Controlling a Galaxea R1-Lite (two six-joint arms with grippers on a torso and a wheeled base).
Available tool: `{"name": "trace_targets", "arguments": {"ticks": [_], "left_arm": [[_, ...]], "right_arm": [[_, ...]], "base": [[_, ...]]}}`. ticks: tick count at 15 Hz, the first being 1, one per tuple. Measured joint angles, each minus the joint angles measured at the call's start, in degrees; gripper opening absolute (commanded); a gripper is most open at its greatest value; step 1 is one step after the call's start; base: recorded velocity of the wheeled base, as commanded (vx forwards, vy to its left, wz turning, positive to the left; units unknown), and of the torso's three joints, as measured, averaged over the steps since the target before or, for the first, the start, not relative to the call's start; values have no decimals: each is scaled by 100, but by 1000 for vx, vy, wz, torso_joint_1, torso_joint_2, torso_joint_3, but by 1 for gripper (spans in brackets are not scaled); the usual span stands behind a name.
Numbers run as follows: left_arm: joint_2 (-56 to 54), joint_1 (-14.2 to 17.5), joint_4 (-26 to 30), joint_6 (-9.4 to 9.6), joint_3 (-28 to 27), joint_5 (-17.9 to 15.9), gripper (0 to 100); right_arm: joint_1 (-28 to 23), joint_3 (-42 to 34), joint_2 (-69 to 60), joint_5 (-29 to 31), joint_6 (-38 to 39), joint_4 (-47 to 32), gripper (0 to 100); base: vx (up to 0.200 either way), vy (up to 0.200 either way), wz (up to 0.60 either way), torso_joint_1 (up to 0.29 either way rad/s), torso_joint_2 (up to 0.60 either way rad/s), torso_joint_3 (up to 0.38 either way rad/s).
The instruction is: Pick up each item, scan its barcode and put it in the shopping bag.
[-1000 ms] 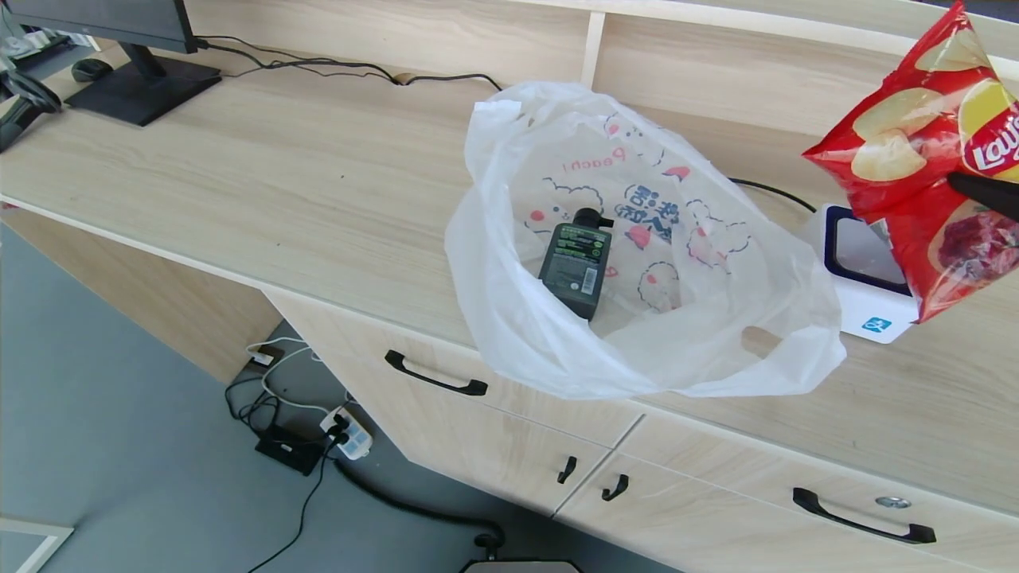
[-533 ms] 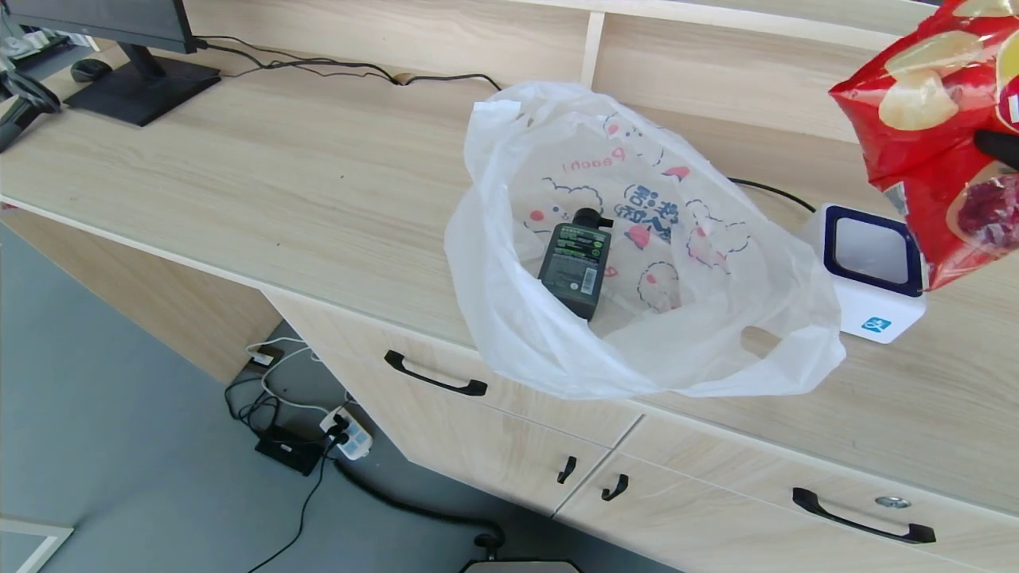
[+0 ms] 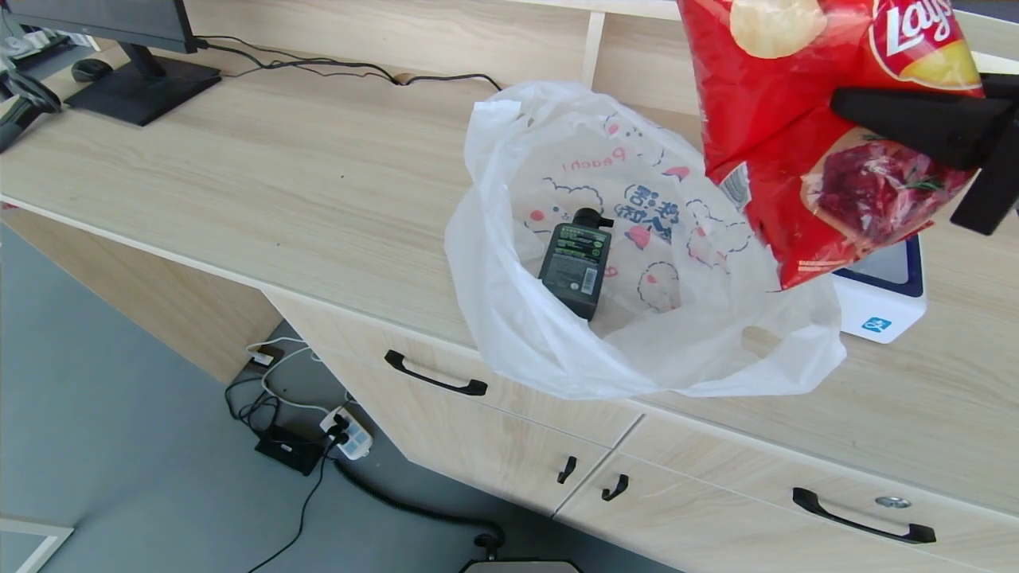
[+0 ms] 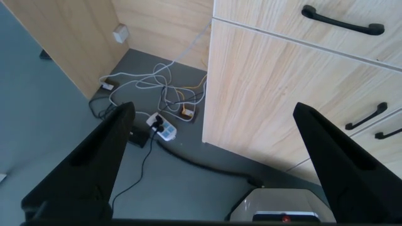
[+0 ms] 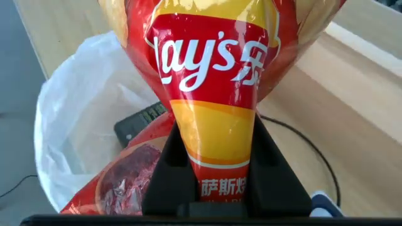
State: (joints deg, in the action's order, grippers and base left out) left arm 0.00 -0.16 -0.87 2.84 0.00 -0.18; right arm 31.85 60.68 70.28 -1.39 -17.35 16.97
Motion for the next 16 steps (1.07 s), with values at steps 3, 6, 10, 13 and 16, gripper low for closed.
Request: {"name": "trace_targets", "arguments": {"ticks": [3, 6, 10, 13, 16], "left_arm": [[0, 0, 0, -6, 0, 0, 100], [0, 0, 0, -5, 0, 0, 100], [0, 0, -2, -9, 0, 0, 100], [0, 0, -2, -11, 0, 0, 100], [0, 0, -2, -11, 0, 0, 100]], "right_arm": [[918, -338, 124, 524, 618, 312, 0], [1086, -540, 461, 538, 775, 947, 0], [1125, -641, 992, 533, 950, 1530, 0], [1120, -790, 1164, 533, 1100, 1543, 0], [896, -873, 1258, 529, 1125, 1546, 0]], "base": [[0, 0, 0, 0, 0, 0], [0, 0, 0, 0, 0, 0], [0, 0, 0, 0, 0, 0], [0, 0, 0, 0, 0, 0], [0, 0, 0, 0, 0, 0]]}}
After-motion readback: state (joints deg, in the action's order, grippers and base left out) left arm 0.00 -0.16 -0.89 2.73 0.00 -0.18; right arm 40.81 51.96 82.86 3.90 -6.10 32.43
